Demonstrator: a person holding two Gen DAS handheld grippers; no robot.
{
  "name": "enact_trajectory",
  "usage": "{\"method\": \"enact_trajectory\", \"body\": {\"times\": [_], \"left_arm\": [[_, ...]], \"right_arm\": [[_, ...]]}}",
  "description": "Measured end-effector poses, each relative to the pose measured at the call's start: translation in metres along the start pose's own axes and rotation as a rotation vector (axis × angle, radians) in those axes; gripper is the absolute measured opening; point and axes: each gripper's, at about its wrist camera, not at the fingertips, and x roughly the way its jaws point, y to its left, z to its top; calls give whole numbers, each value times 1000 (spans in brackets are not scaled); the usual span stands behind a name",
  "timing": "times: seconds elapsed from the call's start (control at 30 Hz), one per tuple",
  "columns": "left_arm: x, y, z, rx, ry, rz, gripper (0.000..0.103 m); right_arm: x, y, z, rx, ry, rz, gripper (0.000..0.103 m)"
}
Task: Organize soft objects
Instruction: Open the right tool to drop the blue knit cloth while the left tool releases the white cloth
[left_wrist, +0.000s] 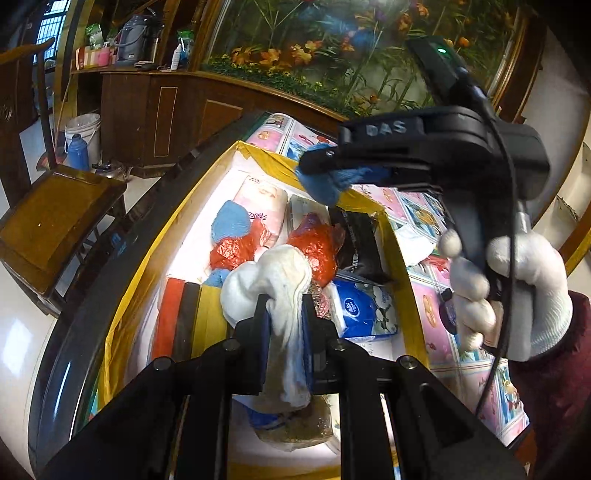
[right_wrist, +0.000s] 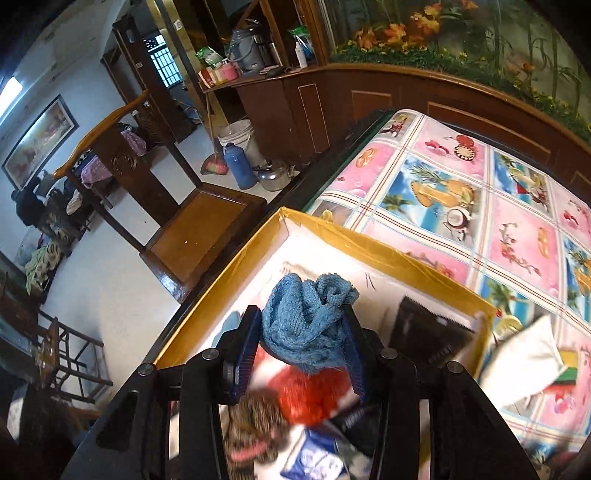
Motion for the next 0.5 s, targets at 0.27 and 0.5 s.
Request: {"method": "enact_trajectory", "body": {"times": [0.27, 0.5], "left_arm": [[-11, 6, 0, -36, -28, -34, 54], [-37, 2, -3, -53, -73, -41, 56]], "right_arm": [[29, -5, 22, 25, 17, -40, 74], [-22, 1, -1, 38, -55, -71, 80]]}}
